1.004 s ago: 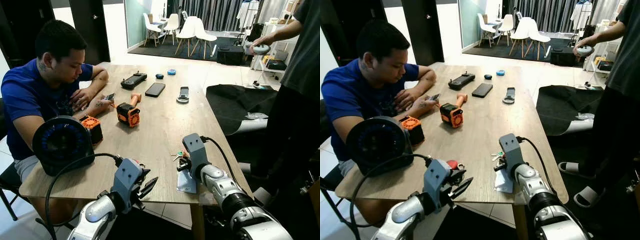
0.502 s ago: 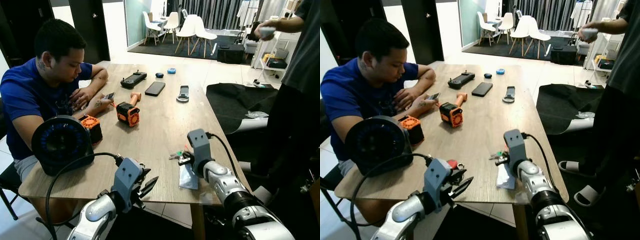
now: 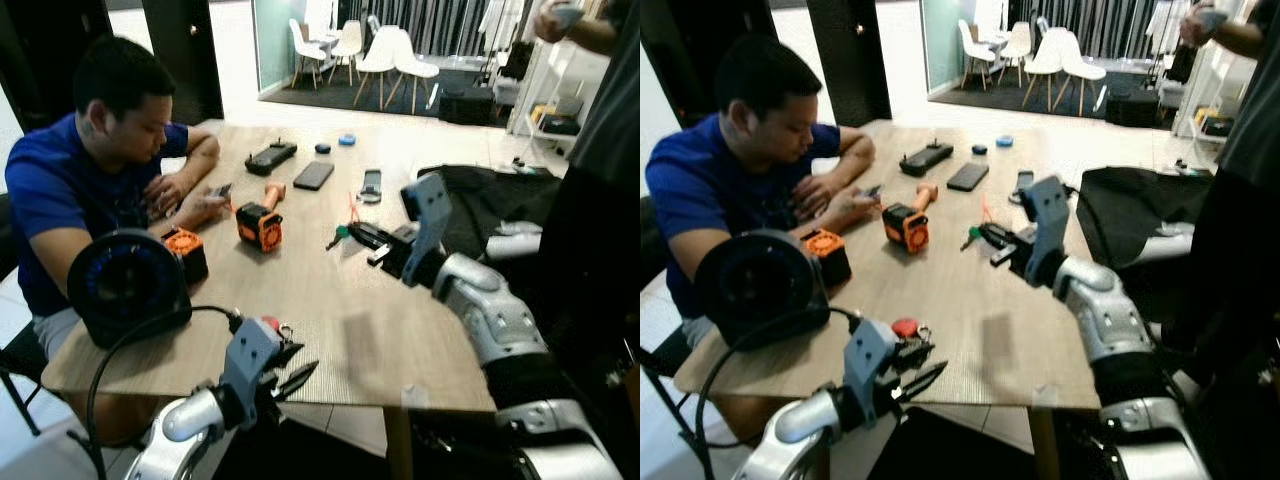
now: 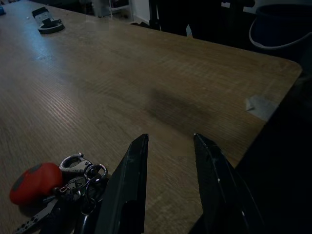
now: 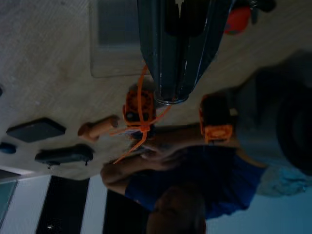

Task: Hang keys on a hook

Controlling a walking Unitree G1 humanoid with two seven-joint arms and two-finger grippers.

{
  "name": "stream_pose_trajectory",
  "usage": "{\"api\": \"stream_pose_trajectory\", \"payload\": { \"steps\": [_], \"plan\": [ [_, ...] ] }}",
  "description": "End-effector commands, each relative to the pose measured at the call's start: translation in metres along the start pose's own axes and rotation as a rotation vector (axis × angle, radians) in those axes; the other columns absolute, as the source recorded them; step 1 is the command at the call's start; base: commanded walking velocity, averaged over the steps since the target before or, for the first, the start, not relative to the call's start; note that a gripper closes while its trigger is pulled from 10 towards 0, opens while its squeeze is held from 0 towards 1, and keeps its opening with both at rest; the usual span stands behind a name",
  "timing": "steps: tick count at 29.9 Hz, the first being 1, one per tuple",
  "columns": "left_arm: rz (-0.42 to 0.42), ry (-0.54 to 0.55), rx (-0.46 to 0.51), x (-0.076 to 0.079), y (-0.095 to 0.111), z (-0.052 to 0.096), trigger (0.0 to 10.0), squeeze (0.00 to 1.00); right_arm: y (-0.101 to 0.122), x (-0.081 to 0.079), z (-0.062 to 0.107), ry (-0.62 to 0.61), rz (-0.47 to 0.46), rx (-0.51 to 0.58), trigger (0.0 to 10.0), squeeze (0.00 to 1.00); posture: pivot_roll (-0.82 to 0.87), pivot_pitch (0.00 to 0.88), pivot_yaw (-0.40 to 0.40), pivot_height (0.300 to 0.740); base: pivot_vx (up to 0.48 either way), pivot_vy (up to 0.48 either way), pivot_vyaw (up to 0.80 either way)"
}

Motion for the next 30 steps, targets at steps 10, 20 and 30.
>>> {"api": "stream_pose_trajectory", "payload": {
  "steps": [10,20,30],
  "plan": [
    [-0.009,-0.023,-0.012,-0.005,-0.003,0.007,10.0,0.00,0.006,-0.014,0.008,0.078,-0.039,-0.021,10.0,0.00,0.05,0.059,0.026,0.740,0.000,0.000,0.00],
    [0.084,-0.234,-0.007,0.013,-0.009,0.036,10.0,0.00,-0.038,-0.074,0.031,0.439,-0.212,-0.221,10.0,0.00,0.05,0.059,0.027,0.740,0.000,0.000,0.00],
    [0.082,-0.287,-0.083,0.019,-0.020,0.046,10.0,0.00,-0.069,-0.097,0.044,0.500,-0.334,-0.323,10.0,0.00,0.05,0.061,0.024,0.740,0.000,0.000,0.00]
  ]
}}
Point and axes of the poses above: a point about 5 cm out from each wrist's last joint towards the gripper, its own z axis pointing back from the gripper into the wrist, its own y axis along the axis of the wrist's last joint, x = y × z, the point moved 1 cm from there along -z, pointing out of the wrist towards the gripper, and after that the axes turned 13 degrees about -z, right-handed, at the moved point
